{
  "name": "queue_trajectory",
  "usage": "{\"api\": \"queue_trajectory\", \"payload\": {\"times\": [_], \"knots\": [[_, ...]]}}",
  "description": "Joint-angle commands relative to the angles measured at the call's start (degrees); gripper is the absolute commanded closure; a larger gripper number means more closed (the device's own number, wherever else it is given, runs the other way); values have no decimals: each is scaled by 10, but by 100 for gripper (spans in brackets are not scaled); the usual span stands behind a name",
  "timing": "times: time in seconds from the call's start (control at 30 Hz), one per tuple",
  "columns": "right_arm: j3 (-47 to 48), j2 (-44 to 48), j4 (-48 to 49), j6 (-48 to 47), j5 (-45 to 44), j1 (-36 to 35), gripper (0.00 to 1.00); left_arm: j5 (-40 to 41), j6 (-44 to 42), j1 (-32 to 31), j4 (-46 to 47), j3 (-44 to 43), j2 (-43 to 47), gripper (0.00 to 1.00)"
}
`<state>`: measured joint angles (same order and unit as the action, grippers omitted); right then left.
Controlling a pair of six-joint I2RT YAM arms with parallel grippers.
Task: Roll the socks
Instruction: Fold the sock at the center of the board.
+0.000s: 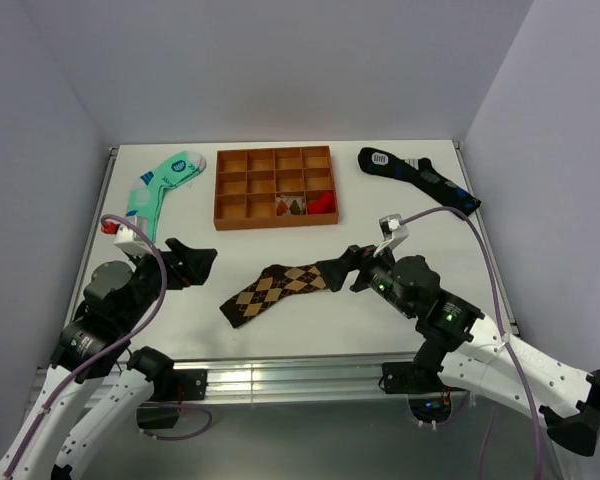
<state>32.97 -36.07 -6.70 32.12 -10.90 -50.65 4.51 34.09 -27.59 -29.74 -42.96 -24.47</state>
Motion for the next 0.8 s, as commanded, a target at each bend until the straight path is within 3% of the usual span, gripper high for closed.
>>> {"api": "queue_trajectory", "payload": {"times": [0.0, 0.17, 0.33, 0.67, 0.77], "knots": [[-2, 1, 16, 2, -12, -2, 0, 8, -2, -4, 20, 2, 3, 0], [9, -19, 4, -5, -24, -1, 0, 11, -1, -6, 20, 3, 6, 1], [16, -61, 26, 5, -23, -8, 7, 27, 4, -6, 15, 2, 9, 0], [117, -328, 85, -2, -158, -177, 27, 95, 25, -8, -5, -3, 35, 0], [149, -398, 106, -7, -166, -198, 40, 115, 33, -9, -13, -5, 41, 1]]}}
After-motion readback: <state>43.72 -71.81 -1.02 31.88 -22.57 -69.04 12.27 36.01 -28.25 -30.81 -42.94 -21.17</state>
